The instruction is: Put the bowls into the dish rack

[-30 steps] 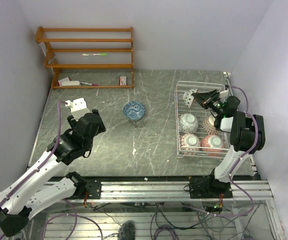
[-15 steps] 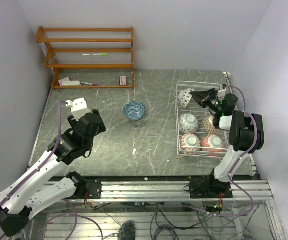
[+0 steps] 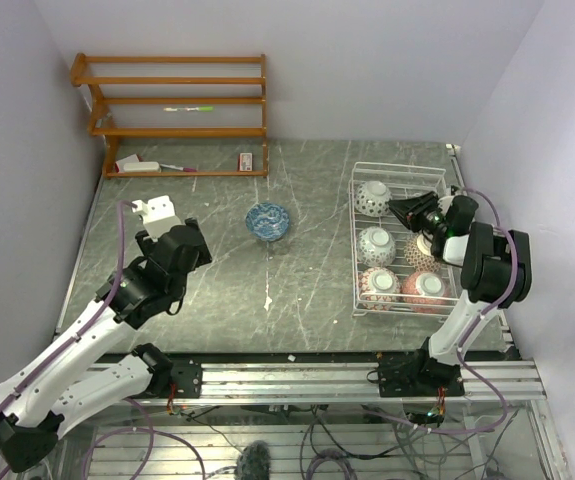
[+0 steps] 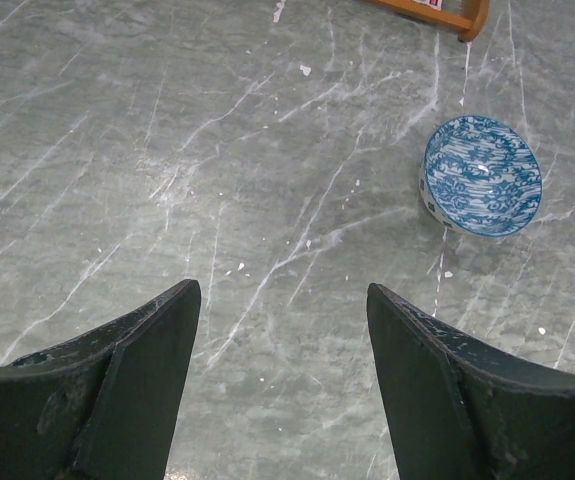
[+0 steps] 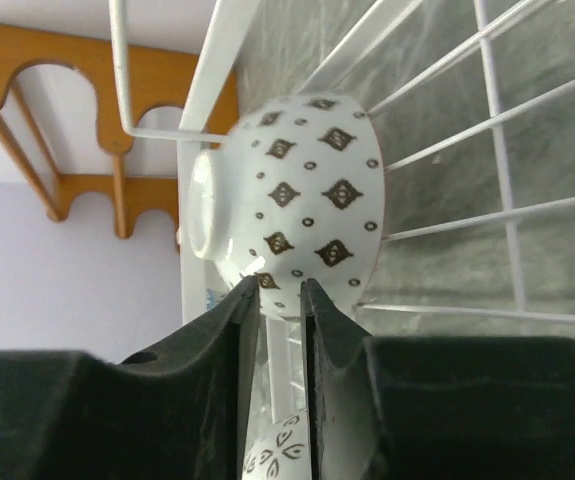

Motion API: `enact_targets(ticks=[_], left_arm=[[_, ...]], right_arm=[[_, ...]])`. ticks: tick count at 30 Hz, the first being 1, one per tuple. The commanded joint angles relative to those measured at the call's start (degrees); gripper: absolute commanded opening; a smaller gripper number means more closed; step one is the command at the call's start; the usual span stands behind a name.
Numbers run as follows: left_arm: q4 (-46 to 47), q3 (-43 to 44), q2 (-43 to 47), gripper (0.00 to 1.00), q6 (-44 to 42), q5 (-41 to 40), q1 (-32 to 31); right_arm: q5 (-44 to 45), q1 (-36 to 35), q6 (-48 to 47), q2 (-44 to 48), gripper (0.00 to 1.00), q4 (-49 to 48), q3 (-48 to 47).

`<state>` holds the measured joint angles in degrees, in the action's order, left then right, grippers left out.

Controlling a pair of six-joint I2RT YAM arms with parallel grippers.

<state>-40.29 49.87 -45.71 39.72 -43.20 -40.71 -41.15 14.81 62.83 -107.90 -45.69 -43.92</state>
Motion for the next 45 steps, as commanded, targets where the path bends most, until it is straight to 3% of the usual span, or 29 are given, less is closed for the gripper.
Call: enact_targets(ticks=[1,6,14,19,26,31,38,45], left_arm=[[0.5,1.1,-0.2,0.78,-0.6,-0.1,-0.2],[0.8,0.5,0.1,0.79,-0.5,0.0,-0.1],[1.0,0.5,0.2,0.79,-0.4,-0.1,-0.2],[1.1,0.4,0.1,0.79,-0.4,0.1,-0.2],[1.2,0.2,0.9,0.79,-0.4,0.4,-0.2],[0.7,0.3,0.9,0.79,-0.2,0.3,-0.3],[1.2,-0.1,1.5,0.79,-0.4,0.5,-0.3],[1.7,-0.2,0.8,0.79,-0.5,0.9,-0.3]], right_arm=[[4.9,1.0,-6.3,1.5,0.25,11.3,2.1],[8.3,1.1,-10.8,6.2,0.39,16.7,0.2],[11.5,0.9,-16.9,11.6,0.45,25.3,-5.3],[15.2,-0.6,-22.0,15.4,0.58,32.1,-9.4],[32.6,-13.2,-38.0,15.8,0.68,51.7,-23.8],[43.5,-20.7,-42.8,12.7,0.73,59.0,-29.9],[49.3,-23.5,-44.9,10.4,0.81,61.6,-32.0],[52.6,-25.5,-46.3,7.7,0.82,61.8,-32.9]])
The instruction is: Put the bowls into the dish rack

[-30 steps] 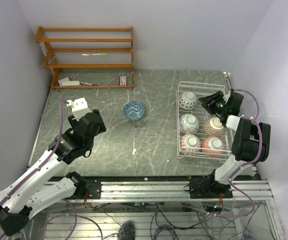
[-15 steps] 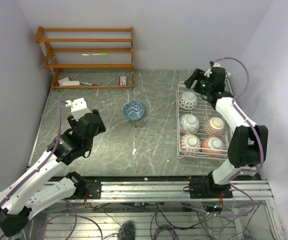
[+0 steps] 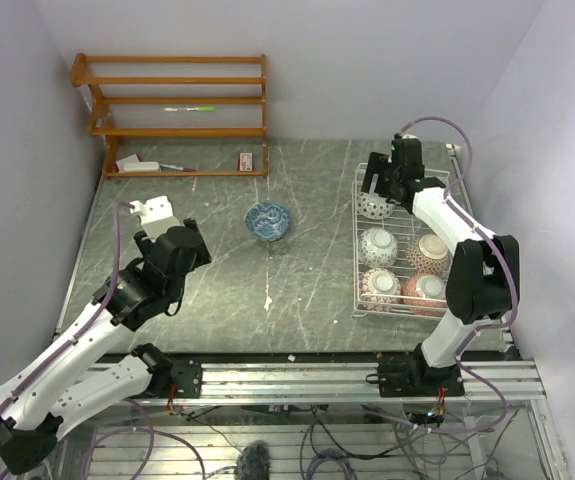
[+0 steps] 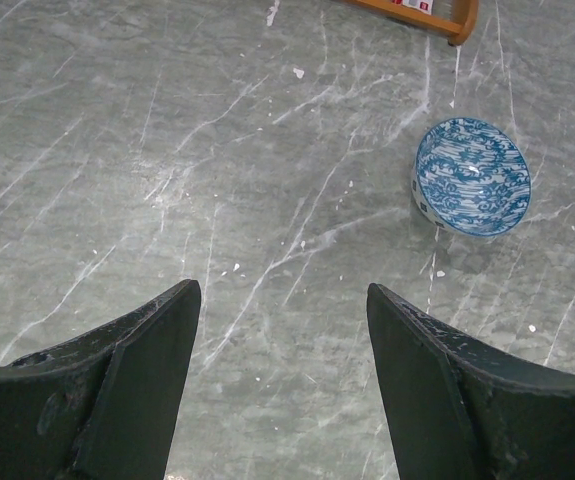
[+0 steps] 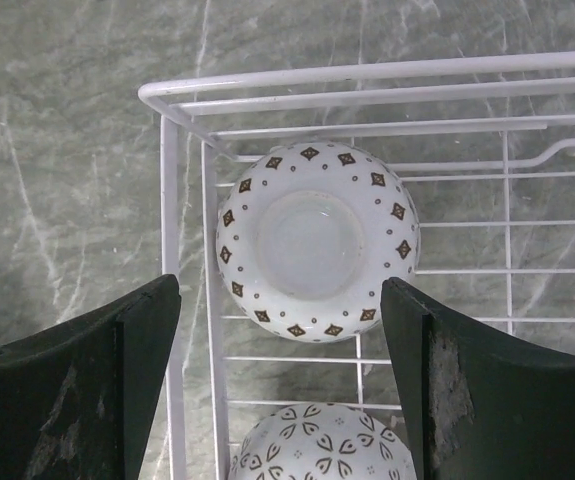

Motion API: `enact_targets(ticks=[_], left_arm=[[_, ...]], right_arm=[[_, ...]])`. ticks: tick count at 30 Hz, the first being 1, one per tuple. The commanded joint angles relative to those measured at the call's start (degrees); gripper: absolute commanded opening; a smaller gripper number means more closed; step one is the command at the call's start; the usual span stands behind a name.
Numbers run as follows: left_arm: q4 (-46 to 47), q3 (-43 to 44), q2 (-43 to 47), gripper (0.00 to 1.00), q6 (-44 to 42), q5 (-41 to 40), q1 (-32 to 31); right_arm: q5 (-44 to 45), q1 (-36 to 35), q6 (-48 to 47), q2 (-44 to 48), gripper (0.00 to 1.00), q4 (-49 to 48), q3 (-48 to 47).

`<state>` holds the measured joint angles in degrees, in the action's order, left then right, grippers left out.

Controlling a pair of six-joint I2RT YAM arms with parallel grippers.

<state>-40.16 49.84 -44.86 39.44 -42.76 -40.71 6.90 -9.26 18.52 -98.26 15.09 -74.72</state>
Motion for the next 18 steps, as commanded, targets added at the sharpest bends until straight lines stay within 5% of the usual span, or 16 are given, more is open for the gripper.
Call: enact_targets(ticks=[1,18], left_arm=[[1.6,-0.2,0.1,0.79,-0.2,0.6,-0.3],[4.3,-1.4,1.1,0.79,-1.3,3.1,-0.3]], right_arm=[[4.8,-1.5,-2.0,-2.5,0.82,0.6,-2.2],[19.5,-1.3,-1.6,-7.0,0.81,-0.4,-1.7]])
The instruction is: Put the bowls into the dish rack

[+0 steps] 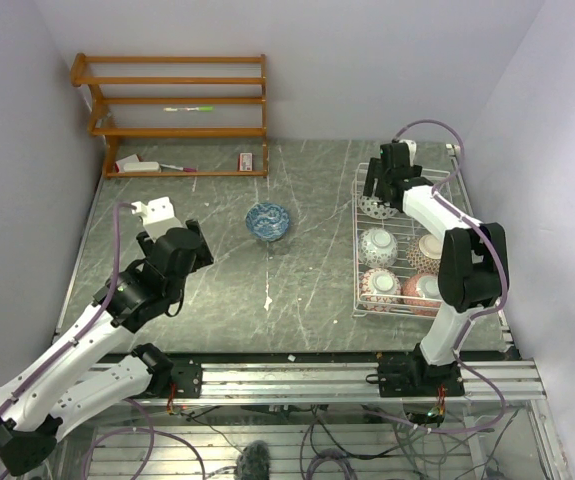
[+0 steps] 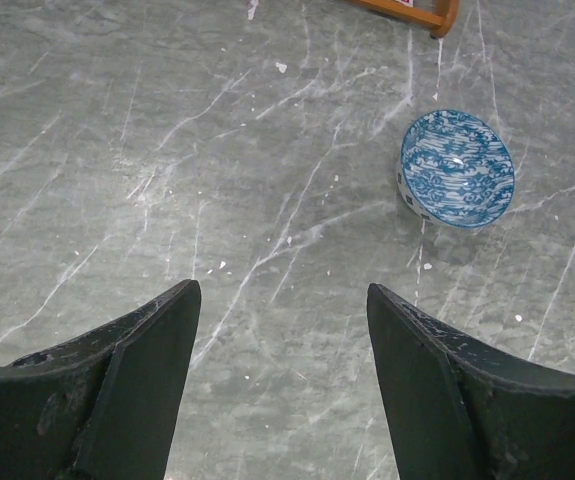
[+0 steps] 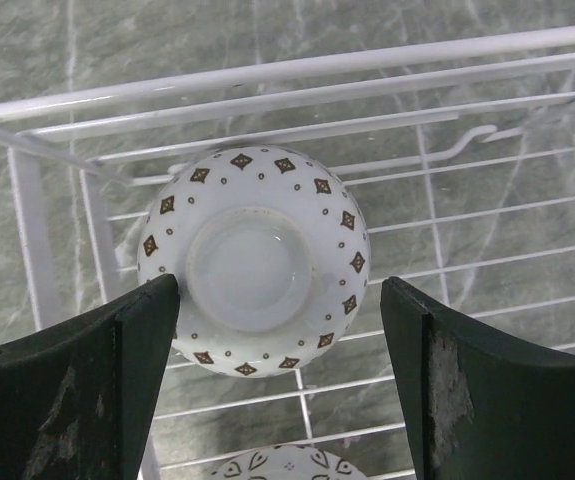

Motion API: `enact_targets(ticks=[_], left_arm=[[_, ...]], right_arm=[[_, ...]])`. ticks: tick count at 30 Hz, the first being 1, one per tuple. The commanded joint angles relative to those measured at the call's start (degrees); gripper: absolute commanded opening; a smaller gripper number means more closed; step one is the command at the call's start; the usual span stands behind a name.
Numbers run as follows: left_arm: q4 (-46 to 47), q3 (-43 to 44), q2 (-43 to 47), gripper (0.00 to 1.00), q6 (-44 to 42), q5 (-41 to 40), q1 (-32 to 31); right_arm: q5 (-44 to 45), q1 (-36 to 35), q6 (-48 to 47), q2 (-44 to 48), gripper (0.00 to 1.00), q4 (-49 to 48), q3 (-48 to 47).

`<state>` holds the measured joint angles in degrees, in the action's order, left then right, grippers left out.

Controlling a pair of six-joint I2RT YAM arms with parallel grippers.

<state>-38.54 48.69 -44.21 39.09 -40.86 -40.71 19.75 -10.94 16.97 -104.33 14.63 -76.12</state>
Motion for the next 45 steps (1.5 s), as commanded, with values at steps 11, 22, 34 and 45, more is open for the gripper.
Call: enact_targets(ticks=[11,22,34,45], left_arm=[[5.3,-2.0,2.2,0.78,-1.5,5.1,-0.3],[5.5,-2.3,3.6,0.78,-1.6,5.9,-0.5],[3.5,-0.4,3.0,0.79,-1.1,3.5,-0.6],[-3.2,4.4,5.0,0.78,-0.5,-0.5,-0.5]], right_arm=[[9.4,9.8,5.1,5.1,0.80,1.2,6.9],[4.9,11.7,5.7,11.7,0.84,-3.9,11.9],[-9.4,-0.9,-1.7,18.1,0.91,-5.8,6.7],[-20.2,-23.6,-12.5,0.7,0.89,-7.1,-8.2]])
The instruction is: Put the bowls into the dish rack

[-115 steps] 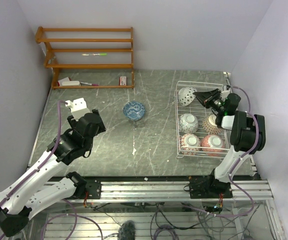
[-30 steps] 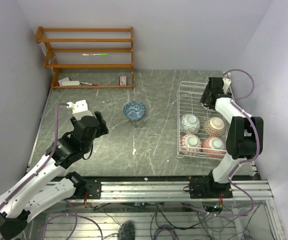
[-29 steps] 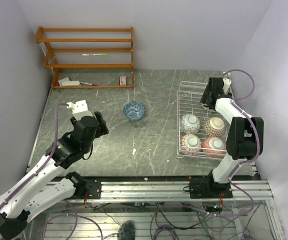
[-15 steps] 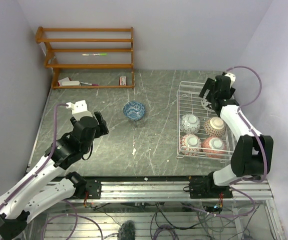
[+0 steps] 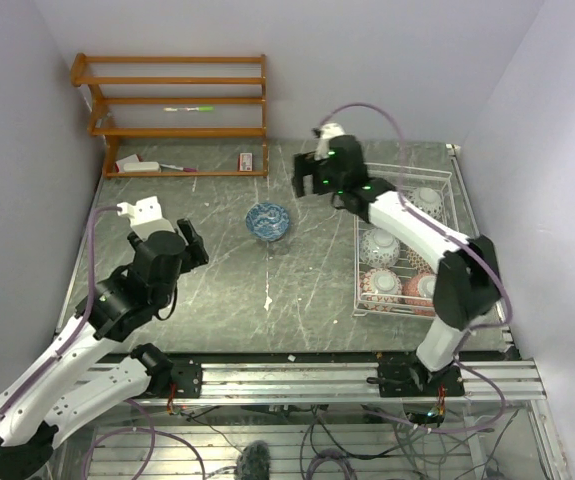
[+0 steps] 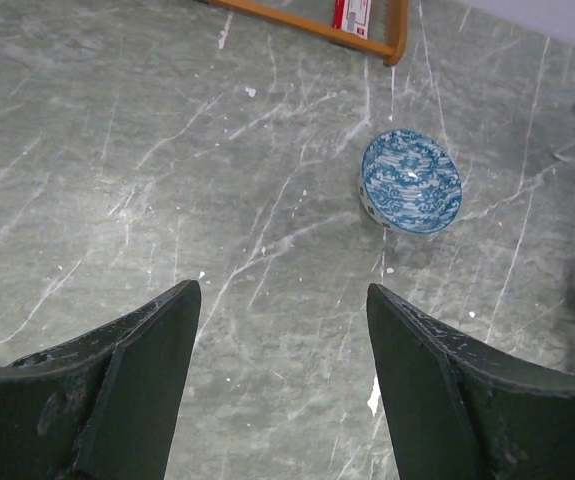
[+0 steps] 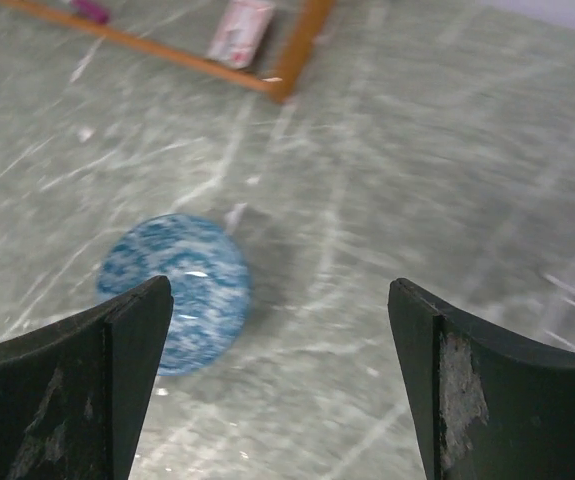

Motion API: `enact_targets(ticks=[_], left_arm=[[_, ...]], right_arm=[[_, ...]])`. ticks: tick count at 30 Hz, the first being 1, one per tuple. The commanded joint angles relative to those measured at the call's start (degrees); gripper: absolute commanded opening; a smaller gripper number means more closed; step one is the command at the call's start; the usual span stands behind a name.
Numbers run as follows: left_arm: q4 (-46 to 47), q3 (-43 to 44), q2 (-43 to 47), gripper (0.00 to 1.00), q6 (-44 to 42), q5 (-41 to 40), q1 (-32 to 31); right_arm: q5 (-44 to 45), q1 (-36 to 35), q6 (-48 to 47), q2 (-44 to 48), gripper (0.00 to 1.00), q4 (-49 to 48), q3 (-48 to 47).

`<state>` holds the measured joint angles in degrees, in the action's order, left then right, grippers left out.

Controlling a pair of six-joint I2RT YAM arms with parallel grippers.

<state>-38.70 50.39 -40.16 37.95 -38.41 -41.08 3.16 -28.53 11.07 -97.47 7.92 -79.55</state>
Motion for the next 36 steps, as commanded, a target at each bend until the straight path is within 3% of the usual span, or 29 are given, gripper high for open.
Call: enact_targets(ticks=[1,7,13,17,22,25,28,32,36], left_arm=[[-3.8,2.9,1.3,0.78,0.8,-3.2,-0.2],[-6.4,3.4,3.0,0.78,1.6,-4.7,-0.2],[-7.1,3.4,3.7,0.78,1.3,-6.4,-0.2],[-7.5,3.6,3.7,0.78,1.2,-6.9,-0.1],[-7.5,3.3,3.7,0.78,1.3,-7.1,-0.2],[-7.5,3.1,3.7,0.78,1.3,-6.9,-0.2],[-7.6,3.0,3.7,0.78,1.4,-7.1,-0.2],[-7.8,3.0,3.8,0.78,1.6,-7.2,-0.2],[-7.5,2.8,3.8,0.78,1.6,-7.1,-0.2]], right_arm=[[-3.8,-7.2,-7.3,-8.8,0.88,-0.5,-6.0],[-9.1,-10.9,-8.7,-16.6,0.77,0.6,-11.0],[-5.6,-16.2,-12.0,-20.6,0.77,3.2,-11.3],[-3.7,-18.2,-13.0,-22.3,0.69,3.8,-10.7],[-2.3,-19.3,-13.4,-23.3,0.68,3.7,-10.1],[1.1,-19.6,-13.5,-24.5,0.59,4.3,-11.0],[2.8,-19.7,-13.6,-25.5,0.43,5.0,-11.8],[3.3,-20.0,-13.7,-25.7,0.36,4.8,-11.6],[4.1,-20.1,-13.0,-25.5,0.19,4.7,-11.6]])
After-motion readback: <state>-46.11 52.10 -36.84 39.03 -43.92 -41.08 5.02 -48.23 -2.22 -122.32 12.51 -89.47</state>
